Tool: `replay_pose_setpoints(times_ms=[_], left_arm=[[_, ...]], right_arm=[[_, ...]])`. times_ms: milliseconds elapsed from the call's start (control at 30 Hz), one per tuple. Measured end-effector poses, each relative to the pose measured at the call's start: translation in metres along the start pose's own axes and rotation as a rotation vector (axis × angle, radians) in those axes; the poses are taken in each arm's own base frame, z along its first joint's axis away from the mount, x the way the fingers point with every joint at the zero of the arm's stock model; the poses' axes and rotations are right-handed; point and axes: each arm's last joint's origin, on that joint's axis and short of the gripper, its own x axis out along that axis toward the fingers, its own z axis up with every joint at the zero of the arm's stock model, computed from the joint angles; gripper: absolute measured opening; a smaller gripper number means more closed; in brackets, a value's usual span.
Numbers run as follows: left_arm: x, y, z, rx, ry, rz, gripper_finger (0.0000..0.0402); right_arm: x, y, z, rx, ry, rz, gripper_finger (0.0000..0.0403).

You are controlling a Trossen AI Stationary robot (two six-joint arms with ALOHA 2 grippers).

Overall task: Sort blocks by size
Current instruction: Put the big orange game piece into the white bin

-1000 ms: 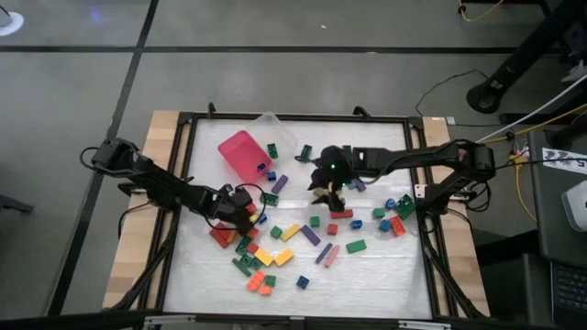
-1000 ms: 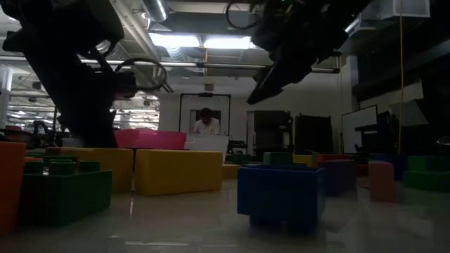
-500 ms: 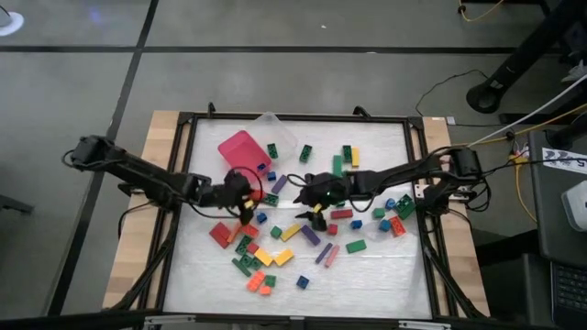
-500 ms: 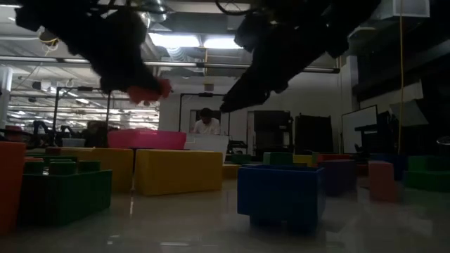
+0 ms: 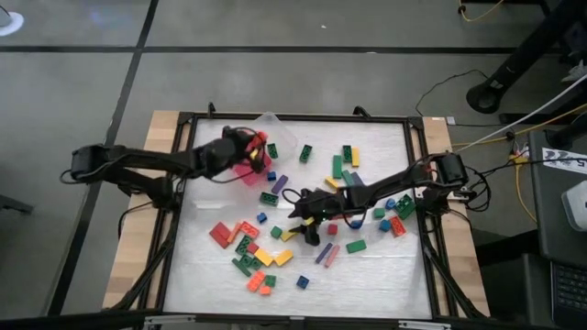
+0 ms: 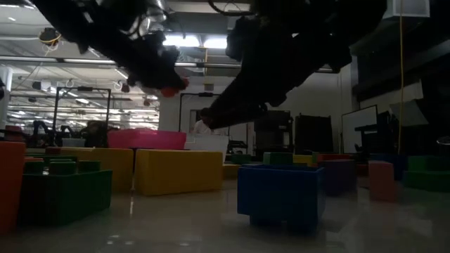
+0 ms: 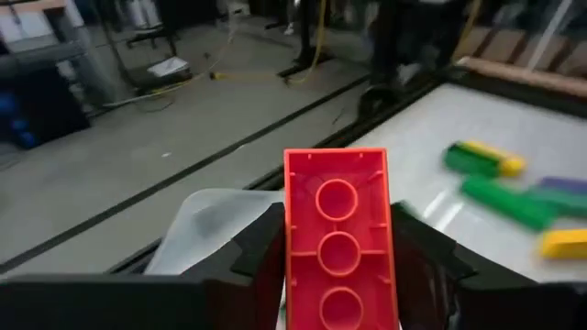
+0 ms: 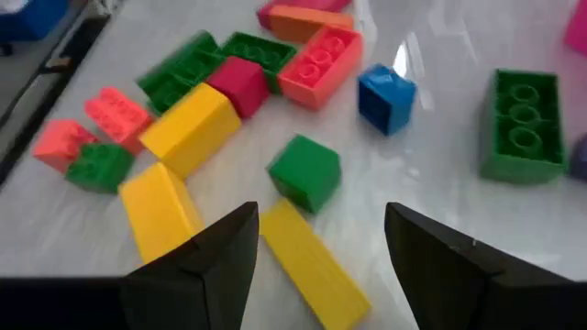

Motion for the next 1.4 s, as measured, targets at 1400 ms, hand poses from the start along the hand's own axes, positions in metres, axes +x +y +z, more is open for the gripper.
replay_pose_setpoints(times_ms=[1400], left_arm=[[0.071,0.048,-0.032,-0.214,0.017,0.157,0.0155]], right_arm=[[0.006,0.003,0.001,-0.011,-0.061,0.008,0.0237]])
